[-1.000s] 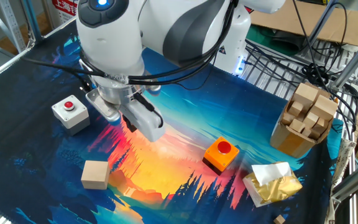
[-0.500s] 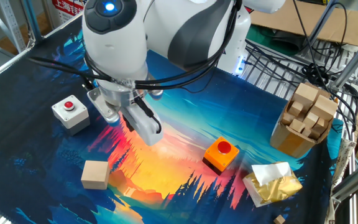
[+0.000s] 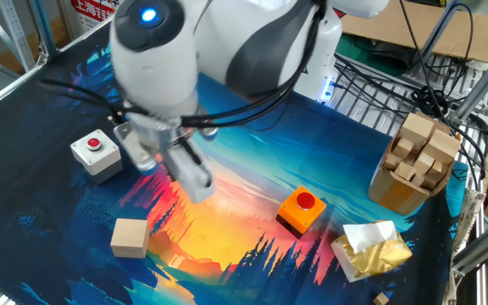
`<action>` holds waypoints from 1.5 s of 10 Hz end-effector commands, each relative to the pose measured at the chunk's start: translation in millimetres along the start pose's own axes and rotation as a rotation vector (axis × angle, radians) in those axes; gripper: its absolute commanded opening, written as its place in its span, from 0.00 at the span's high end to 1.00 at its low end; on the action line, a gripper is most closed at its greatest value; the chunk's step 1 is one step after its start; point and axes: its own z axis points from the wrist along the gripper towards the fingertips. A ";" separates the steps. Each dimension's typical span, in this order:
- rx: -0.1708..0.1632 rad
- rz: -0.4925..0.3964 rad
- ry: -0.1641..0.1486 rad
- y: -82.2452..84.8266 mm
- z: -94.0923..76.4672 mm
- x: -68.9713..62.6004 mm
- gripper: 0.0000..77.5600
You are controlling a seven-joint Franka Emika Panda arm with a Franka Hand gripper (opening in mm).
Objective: Pick up one small block
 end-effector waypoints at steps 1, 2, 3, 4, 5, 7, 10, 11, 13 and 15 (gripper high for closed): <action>0.003 0.066 -0.039 -9.3 34.5 -30.8 1.00; 0.002 0.098 -0.066 -5.7 49.8 -34.2 1.00; 0.004 0.104 -0.073 -4.2 57.2 -36.1 1.00; 0.000 0.109 -0.073 -3.6 62.7 -39.5 1.00; -0.002 0.106 -0.075 -3.4 67.3 -44.1 1.00; -0.003 0.108 -0.077 -1.8 74.8 -56.3 1.00; -0.010 0.139 -0.073 -3.5 81.3 -67.9 1.00; -0.011 0.156 -0.073 -3.5 83.7 -69.9 1.00; -0.012 0.169 -0.074 -3.1 89.9 -74.4 1.00; -0.014 0.187 -0.076 -4.9 98.0 -84.4 1.00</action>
